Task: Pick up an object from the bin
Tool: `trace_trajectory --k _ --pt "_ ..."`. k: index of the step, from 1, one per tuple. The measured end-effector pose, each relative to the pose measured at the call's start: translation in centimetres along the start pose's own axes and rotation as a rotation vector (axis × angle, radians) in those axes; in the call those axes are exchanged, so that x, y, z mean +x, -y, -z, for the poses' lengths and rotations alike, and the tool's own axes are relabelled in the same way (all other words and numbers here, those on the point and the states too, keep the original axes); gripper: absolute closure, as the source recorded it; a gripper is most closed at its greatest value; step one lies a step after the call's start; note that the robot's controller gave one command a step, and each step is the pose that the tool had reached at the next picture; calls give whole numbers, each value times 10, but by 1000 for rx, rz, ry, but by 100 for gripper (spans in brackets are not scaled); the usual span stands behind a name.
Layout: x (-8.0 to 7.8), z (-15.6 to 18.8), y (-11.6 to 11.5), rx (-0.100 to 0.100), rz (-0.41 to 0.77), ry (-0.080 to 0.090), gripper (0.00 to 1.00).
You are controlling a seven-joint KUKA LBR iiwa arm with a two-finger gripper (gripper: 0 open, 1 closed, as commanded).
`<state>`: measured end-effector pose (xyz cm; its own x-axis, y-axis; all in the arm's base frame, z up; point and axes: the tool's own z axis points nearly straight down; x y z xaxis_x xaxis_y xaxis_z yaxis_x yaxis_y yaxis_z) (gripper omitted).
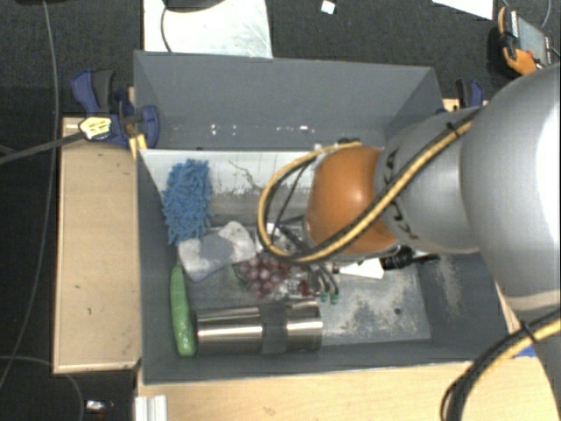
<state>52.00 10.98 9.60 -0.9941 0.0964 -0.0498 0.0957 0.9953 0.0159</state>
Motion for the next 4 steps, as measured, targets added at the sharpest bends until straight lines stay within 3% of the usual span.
trace_trajectory --k 1,2,3,4 --pt "-17 -18 17 -4 93 4 0" --pt "-18 0 9 -2 -11 9 0" --pt "-12 -18 8 -7 65 20 0" --pt "-18 -17 12 -7 50 21 0"
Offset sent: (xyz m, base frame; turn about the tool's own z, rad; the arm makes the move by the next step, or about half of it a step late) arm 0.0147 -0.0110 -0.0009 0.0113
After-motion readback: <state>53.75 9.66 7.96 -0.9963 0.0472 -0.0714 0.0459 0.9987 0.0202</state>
